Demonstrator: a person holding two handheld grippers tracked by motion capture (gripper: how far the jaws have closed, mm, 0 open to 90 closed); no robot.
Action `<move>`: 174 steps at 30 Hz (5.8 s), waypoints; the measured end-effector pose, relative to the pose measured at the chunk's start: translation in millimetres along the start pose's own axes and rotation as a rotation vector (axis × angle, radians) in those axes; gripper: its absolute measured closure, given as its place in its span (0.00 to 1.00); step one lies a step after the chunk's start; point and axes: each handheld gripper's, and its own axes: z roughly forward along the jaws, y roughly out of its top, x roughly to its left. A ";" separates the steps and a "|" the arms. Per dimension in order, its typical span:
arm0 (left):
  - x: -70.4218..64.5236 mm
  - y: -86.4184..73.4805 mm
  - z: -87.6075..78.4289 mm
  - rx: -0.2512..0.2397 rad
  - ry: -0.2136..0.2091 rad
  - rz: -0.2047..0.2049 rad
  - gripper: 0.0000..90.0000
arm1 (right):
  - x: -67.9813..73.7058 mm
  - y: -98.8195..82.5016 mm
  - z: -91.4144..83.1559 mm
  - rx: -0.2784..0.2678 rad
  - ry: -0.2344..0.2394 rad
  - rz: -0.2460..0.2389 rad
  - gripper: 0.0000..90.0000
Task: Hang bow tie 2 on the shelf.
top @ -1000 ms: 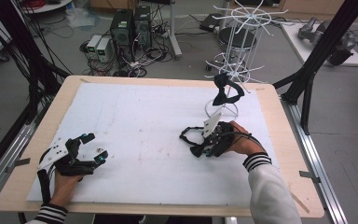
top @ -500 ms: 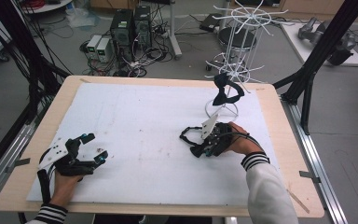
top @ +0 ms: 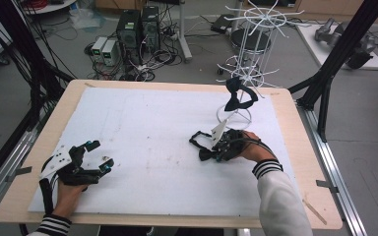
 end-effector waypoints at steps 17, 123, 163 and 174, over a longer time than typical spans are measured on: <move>-0.6 -0.3 -0.4 -0.002 0.004 0.011 0.11 | 1.1 5.3 -11.0 -0.064 -0.012 0.043 0.85; -5.4 -0.7 1.7 -0.007 0.024 0.032 0.11 | 41.2 -71.1 -177.4 -0.818 -0.669 0.512 0.85; -3.1 -1.0 1.1 -0.019 0.023 0.022 0.11 | 5.4 -50.7 -176.9 -0.743 -0.754 0.564 0.85; -3.2 -1.0 1.3 -0.018 0.024 0.021 0.11 | -1.2 -47.6 -170.9 -0.720 -0.773 0.575 0.85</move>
